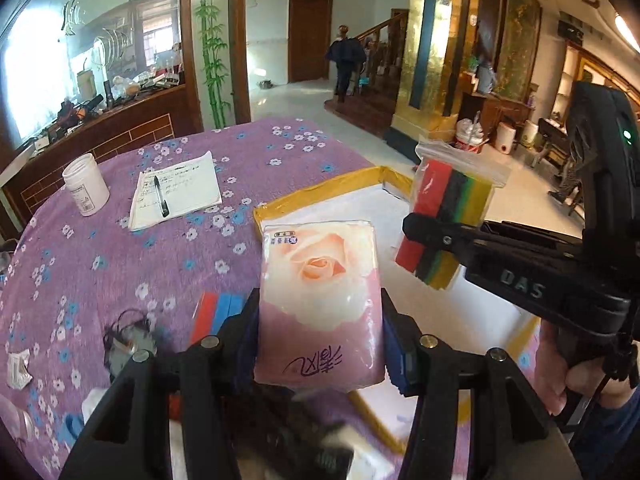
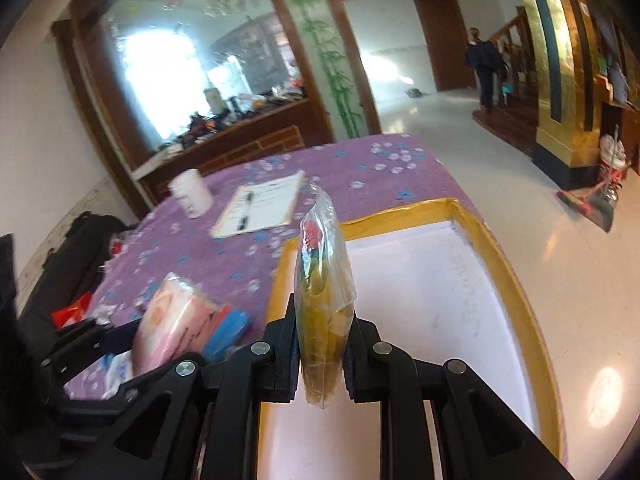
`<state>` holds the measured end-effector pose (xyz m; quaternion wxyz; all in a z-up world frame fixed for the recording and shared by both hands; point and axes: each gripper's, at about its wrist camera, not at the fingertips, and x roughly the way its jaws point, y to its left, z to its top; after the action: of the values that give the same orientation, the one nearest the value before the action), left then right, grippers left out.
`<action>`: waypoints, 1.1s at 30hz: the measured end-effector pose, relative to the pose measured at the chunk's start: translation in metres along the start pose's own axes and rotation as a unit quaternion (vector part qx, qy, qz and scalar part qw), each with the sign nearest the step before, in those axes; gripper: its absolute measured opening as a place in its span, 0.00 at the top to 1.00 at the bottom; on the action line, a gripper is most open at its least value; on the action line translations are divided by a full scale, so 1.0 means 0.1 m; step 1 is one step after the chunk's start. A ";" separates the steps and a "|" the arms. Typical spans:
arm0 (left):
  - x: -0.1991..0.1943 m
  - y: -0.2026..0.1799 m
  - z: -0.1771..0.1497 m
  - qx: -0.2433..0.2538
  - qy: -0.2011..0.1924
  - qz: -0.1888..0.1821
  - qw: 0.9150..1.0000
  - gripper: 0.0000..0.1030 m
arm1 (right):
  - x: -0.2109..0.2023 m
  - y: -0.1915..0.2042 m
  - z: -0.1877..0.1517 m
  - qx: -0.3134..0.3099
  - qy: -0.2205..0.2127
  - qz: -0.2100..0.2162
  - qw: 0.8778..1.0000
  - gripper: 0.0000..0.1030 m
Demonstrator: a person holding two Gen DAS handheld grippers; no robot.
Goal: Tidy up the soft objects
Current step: 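Carry both items over the tray and open both tools to release them, then withdraw both tools from the tray back toward the pile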
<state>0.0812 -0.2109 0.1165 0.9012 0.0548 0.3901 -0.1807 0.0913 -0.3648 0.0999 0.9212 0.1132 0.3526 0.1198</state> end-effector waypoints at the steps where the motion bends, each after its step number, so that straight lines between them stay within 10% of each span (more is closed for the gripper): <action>1: 0.07 -0.02 0.05 -0.003 0.007 -0.005 1.000 0.50 | 0.12 -0.11 0.09 0.014 0.002 -0.017 1.000 0.82; 17: 1.68 -0.08 0.49 -0.068 0.133 0.027 0.988 0.50 | 0.88 -0.80 0.18 0.100 0.063 -0.033 0.992 0.80; 20: 1.70 -0.07 0.48 -0.080 0.133 0.022 0.988 0.50 | 0.85 -0.86 0.19 0.111 0.056 -0.037 0.992 0.73; 24: 1.66 -0.13 0.50 -0.070 0.130 0.030 0.989 0.46 | 0.76 -0.89 0.20 0.114 0.038 -0.053 0.991 0.33; 33: 0.87 -0.09 0.49 -0.084 0.056 0.029 0.994 0.40 | 0.48 -0.88 0.27 0.110 -0.020 -0.038 0.993 0.32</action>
<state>0.1659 -0.2556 0.0882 0.8841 0.0005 0.4522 -0.1180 0.1566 -0.4371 0.0637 0.9139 0.2025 0.3491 0.0430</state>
